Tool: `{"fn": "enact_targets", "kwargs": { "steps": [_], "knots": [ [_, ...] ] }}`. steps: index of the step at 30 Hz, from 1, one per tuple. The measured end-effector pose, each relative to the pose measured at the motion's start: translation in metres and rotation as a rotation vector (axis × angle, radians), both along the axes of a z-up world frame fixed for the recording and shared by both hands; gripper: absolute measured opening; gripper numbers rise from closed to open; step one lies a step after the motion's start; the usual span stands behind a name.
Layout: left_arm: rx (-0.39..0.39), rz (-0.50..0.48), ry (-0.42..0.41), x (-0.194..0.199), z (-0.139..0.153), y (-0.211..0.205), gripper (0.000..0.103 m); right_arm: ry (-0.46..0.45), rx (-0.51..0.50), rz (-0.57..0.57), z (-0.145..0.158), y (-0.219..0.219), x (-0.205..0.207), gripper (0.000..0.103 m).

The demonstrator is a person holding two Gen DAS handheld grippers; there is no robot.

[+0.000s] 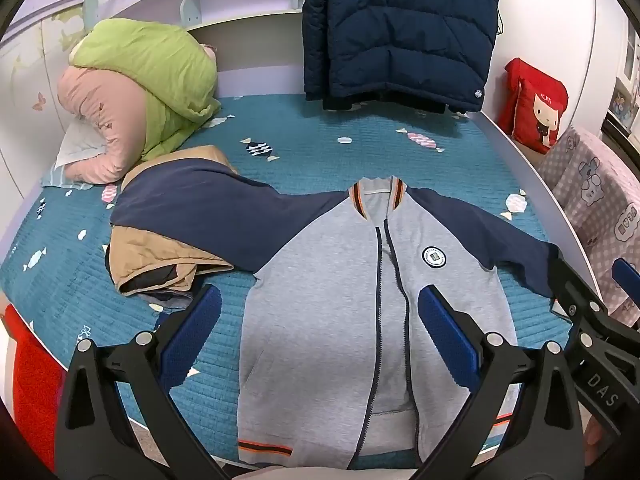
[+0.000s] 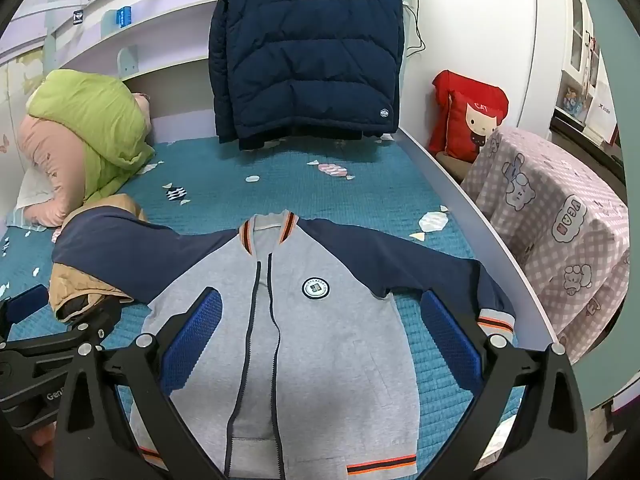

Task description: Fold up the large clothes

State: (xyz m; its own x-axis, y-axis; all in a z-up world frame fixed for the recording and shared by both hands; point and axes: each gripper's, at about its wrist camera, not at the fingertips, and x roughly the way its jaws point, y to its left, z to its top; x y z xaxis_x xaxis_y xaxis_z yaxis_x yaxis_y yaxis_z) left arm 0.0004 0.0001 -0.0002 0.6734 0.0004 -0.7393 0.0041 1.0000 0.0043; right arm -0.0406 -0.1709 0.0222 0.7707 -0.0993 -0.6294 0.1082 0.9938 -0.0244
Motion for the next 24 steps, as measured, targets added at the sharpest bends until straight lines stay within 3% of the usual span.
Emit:
{"fn": "enact_targets", "kwargs": {
  "steps": [24],
  "knots": [
    [0.007, 0.005, 0.020, 0.012, -0.009, 0.009, 0.098, 0.044, 0.001, 0.008, -0.007, 0.007, 0.016, 0.096]
  ]
}}
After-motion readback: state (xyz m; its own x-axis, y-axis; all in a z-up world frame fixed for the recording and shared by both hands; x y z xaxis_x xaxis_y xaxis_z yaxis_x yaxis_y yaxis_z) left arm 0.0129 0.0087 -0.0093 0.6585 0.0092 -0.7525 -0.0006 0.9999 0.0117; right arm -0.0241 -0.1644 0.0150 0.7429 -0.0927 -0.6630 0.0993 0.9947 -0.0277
